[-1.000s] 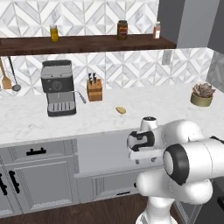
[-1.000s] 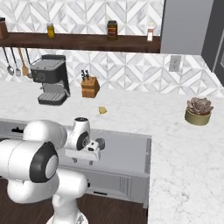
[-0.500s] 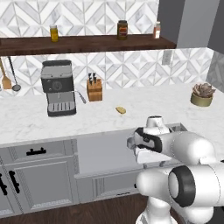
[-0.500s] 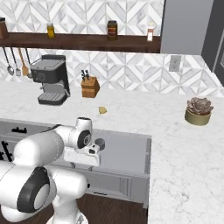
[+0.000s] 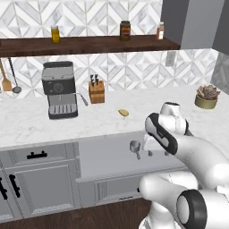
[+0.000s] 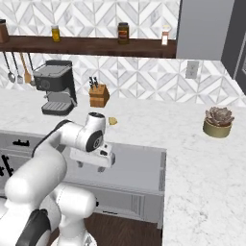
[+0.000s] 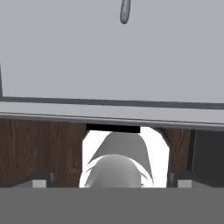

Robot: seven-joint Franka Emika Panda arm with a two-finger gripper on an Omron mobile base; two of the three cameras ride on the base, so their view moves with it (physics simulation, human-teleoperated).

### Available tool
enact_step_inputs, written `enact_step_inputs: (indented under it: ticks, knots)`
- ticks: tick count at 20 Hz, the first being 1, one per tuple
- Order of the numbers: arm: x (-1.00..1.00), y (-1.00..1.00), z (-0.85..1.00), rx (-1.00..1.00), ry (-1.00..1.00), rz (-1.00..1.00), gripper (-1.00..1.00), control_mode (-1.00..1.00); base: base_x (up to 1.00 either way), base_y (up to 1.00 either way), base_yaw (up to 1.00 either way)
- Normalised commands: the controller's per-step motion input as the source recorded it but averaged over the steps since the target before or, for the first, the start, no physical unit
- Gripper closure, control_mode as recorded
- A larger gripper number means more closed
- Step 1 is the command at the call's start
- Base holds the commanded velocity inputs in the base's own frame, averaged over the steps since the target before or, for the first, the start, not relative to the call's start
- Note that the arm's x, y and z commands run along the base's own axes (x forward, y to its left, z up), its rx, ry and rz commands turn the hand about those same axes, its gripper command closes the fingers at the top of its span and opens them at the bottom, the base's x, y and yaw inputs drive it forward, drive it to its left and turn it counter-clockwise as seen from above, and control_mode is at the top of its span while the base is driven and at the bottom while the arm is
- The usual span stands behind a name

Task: Pick the measuring cup from the drawer and place it on the counter.

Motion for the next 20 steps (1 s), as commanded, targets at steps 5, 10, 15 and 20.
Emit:
enact_step_inputs:
  ticks: [5,10,15,20]
  knots:
    - [0.98,0.05,-0.45,-0.01,-0.14,0.0,-1.0,-1.0,0.0,0.0,0.0]
    - [0.96,0.03,-0.47,-0.03,-0.02,0.0,-1.0,-1.0,0.0,0.0,0.0]
    - [0.6,0.0,-0.07,0.0,0.02,0.0,-1.0,-1.0,0.0,0.0,0.0]
    - [0.29,0.01,-0.34,-0.05,-0.02,0.0,-1.0,-1.0,0.0,0.0,0.0]
